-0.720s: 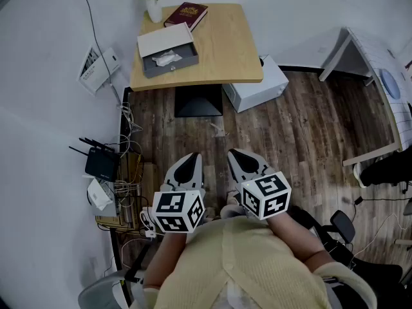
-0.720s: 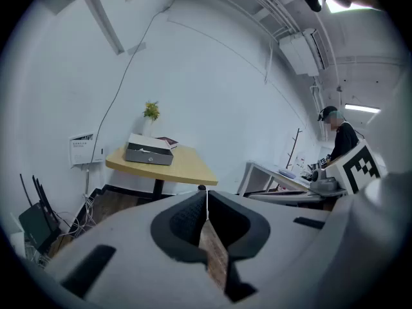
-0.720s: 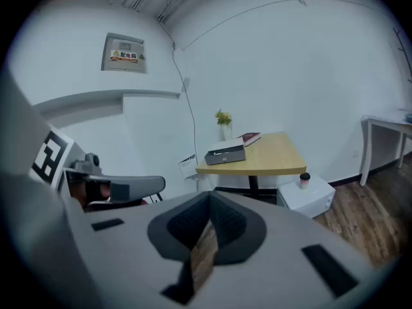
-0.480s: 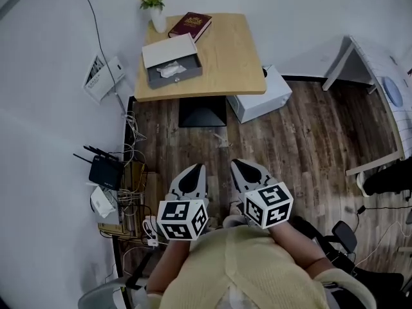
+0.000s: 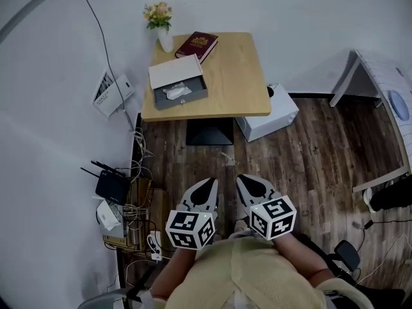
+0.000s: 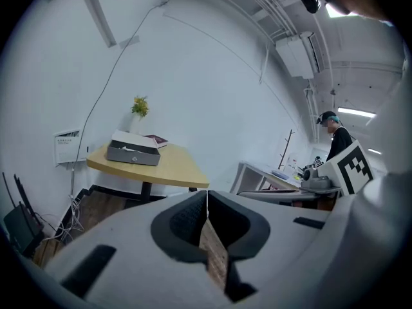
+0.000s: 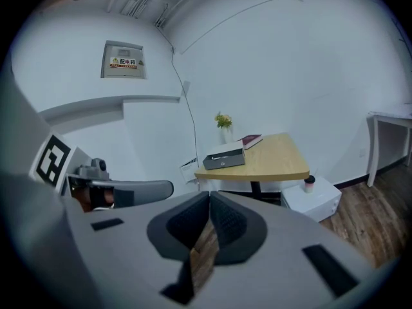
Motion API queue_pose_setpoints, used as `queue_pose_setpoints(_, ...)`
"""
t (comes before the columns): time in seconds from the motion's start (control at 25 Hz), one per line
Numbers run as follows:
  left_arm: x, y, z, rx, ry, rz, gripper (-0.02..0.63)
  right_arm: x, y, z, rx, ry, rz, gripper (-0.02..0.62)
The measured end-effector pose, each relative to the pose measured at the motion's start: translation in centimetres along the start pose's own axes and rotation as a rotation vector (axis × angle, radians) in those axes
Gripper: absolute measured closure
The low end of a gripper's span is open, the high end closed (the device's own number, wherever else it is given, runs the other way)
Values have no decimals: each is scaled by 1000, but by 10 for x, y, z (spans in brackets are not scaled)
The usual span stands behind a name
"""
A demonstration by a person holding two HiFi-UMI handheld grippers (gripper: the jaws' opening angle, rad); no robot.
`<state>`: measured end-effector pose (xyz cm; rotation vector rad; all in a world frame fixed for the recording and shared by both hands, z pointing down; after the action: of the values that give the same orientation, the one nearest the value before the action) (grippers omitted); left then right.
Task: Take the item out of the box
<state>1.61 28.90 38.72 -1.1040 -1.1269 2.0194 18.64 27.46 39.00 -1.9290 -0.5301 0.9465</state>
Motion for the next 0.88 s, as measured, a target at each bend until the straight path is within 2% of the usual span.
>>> queue_pose_setpoints(0.24, -31, 9, -8, -27, 26, 41, 581, -1, 6, -28, 5, -5, -6, 566)
queue_pose_setpoints(0.56, -62, 8, -25, -67, -7, 73, 581, -3, 7, -58, 3, -22, 14, 566)
queue_pose_setpoints(0.88, -78, 11, -15, -52, -29, 101, 581, -13, 12, -69, -7, -40, 27, 566)
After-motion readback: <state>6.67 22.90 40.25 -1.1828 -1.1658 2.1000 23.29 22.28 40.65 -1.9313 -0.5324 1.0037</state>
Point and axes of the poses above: the fingertips, and each gripper's own axes: x backward along the fingers, z to its left, y out of its top, the point moved 9 cm from there along x, backward along the fingers, and after that the axes turned 3 degrees about z, right-handed, at the moved point
